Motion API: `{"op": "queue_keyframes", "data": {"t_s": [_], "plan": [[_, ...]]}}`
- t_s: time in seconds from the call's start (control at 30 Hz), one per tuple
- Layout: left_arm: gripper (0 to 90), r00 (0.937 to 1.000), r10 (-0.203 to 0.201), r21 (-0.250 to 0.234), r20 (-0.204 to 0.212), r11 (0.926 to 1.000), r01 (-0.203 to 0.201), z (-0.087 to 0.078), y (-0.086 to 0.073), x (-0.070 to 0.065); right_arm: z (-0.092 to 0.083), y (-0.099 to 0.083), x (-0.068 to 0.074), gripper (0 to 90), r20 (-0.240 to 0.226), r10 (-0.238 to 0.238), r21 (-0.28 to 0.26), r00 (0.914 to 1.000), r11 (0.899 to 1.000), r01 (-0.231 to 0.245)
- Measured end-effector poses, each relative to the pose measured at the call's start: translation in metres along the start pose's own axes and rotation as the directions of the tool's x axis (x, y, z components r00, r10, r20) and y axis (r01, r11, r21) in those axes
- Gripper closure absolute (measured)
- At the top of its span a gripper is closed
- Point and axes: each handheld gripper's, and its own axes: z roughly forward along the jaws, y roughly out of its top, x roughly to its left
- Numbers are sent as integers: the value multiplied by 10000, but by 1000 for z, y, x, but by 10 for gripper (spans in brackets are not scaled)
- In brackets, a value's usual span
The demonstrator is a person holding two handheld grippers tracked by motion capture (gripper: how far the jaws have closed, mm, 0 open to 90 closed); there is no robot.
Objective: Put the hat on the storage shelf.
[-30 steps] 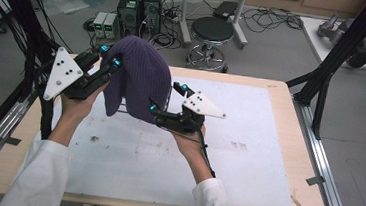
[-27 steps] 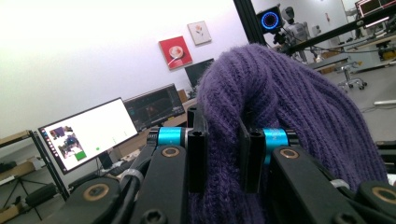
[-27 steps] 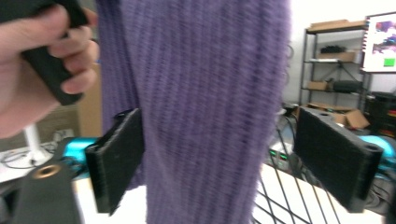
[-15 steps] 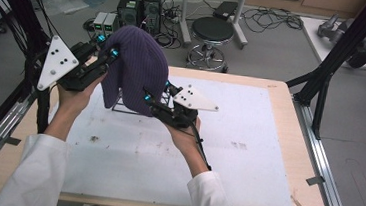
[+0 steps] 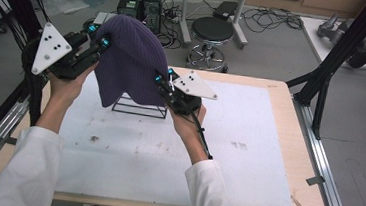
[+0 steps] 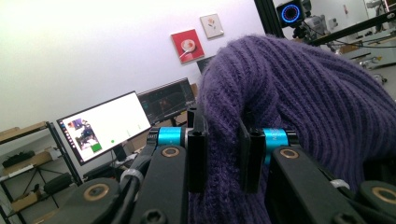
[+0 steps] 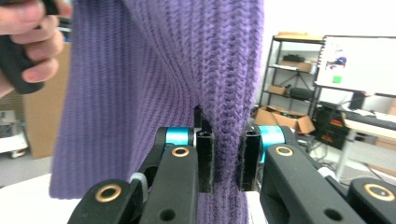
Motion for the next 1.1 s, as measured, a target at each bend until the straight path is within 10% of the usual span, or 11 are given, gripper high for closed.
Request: {"op": "queue_keyframes", "data": {"t_s": [0.5, 1.1], "plan": [[775, 9975, 629, -59, -325, 9980, -631, 23, 14, 23, 26, 30, -5, 821, 1631, -816, 38, 9832, 9966, 821], [771, 9907, 1269, 293, -485, 9916, -1256, 50, 7, 24, 40, 29, -17, 820, 2211, -876, 557, 9713, 9955, 771]]}}
